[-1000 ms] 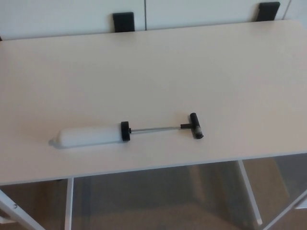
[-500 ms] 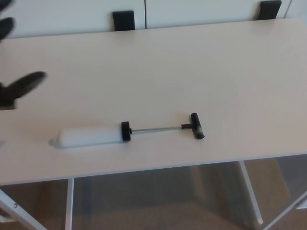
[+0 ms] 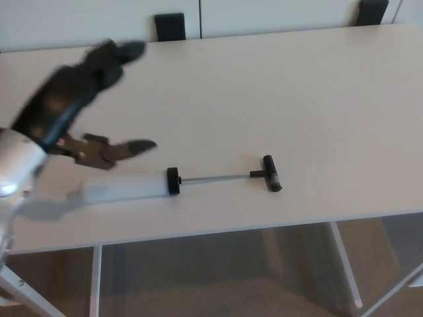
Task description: The robot walks towards a desk on which an air pump is kept in the middle. It lifts it up and holds it with its left hand and uses its right hand to compress it by pushing its handle inwards.
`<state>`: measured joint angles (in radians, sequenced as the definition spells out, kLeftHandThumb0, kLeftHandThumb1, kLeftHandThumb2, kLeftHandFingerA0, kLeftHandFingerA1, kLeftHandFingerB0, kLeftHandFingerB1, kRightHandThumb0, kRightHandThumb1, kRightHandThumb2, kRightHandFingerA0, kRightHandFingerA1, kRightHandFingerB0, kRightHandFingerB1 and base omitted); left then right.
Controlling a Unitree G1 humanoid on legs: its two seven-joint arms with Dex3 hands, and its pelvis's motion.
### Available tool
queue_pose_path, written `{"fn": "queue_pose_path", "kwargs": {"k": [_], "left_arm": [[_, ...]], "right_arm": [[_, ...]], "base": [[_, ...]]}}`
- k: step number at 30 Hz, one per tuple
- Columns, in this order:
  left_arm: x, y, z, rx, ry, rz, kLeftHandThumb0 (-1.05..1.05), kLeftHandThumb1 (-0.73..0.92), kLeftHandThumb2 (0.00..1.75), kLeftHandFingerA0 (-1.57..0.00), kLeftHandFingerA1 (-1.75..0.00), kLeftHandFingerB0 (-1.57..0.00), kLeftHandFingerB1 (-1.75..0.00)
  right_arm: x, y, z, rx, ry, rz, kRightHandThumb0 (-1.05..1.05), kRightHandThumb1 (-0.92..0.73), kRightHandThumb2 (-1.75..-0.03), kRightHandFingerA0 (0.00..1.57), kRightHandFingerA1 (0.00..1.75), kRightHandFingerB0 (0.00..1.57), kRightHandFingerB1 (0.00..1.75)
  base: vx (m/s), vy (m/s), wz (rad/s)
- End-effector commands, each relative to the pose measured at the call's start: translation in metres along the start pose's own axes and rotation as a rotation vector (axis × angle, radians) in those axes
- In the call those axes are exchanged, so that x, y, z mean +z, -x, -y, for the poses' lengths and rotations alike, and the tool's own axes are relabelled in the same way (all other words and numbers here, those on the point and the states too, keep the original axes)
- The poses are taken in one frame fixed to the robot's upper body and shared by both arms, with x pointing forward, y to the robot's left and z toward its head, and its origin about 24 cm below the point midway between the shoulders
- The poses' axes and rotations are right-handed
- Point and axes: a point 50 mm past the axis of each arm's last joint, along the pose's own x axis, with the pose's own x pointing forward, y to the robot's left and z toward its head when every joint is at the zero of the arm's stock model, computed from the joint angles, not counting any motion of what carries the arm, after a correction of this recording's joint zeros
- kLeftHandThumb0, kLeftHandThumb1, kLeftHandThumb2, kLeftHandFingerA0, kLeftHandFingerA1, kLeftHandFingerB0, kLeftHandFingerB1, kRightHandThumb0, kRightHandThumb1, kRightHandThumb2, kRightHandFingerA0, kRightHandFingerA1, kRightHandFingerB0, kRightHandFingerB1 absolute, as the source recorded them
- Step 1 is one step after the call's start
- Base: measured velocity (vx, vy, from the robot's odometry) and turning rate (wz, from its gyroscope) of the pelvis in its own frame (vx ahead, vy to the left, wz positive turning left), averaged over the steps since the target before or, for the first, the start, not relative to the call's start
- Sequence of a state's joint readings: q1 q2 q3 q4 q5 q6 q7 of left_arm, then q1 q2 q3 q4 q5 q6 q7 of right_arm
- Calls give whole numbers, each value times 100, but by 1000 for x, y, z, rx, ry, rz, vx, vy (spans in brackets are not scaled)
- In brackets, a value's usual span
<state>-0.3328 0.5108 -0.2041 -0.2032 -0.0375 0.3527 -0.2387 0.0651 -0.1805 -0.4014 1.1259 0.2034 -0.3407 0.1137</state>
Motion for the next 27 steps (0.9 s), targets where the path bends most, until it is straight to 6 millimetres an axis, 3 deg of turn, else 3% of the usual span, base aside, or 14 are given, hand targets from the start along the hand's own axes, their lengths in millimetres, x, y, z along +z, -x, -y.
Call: {"fn": "queue_pose_path", "kwargs": {"k": [1, 4, 5, 15, 19, 20, 21, 22, 27], "left_arm": [[-36, -33, 47, -204, -656, -295, -40, 44, 57, -6, -24, -10, -25], [-37, -34, 50, -218, -664, -302, -40, 44, 56, -5, -23, -9, -24], [-38, -33, 50, -224, -673, -300, -47, 34, 67, -5, -26, -7, -27], [-49, -30, 42, -247, -804, -316, -54, 36, 71, -4, -23, -7, -25], [-54, -32, 32, -227, -938, -313, -53, 36, 71, -5, -22, -7, -25], [-53, -33, 25, -213, -986, -309, -50, 46, 56, -6, -23, -9, -24], [-52, -34, 21, -204, -1018, -306, -50, 46, 56, -6, -23, -9, -24], [-51, -35, 17, -197, -1042, -302, -54, 37, 70, -5, -24, -7, -25], [-47, -33, 11, -196, -1099, -292, -55, 47, 58, -10, -23, -11, -22]], "right_arm": [[22, -8, 2, -16, 25, 62, -35, -64, -60, 75, 49, 61, 44], [24, -7, 1, -14, 36, 75, -33, -66, -59, 74, 48, 61, 44], [25, -7, 1, 6, 44, 83, -31, -74, -62, 69, 48, 59, 44], [24, -2, 1, 28, 66, 110, -31, -74, -62, 71, 49, 59, 45], [25, -1, 0, 31, 65, 116, -33, -72, -62, 71, 50, 59, 45], [26, -1, 0, 35, 64, 116, -31, -73, -61, 69, 48, 58, 44], [27, -2, -1, 37, 63, 116, -31, -73, -61, 69, 48, 58, 44], [27, -2, -1, 35, 61, 114, -32, -72, -61, 70, 48, 59, 44], [27, -2, -2, 28, 56, 110, -33, -69, -60, 68, 48, 59, 45]], "base": [[0, 0, 0], [0, 0, 0], [0, 0, 0], [0, 0, 0], [0, 0, 0], [0, 0, 0], [0, 0, 0], [0, 0, 0], [0, 0, 0]]}}
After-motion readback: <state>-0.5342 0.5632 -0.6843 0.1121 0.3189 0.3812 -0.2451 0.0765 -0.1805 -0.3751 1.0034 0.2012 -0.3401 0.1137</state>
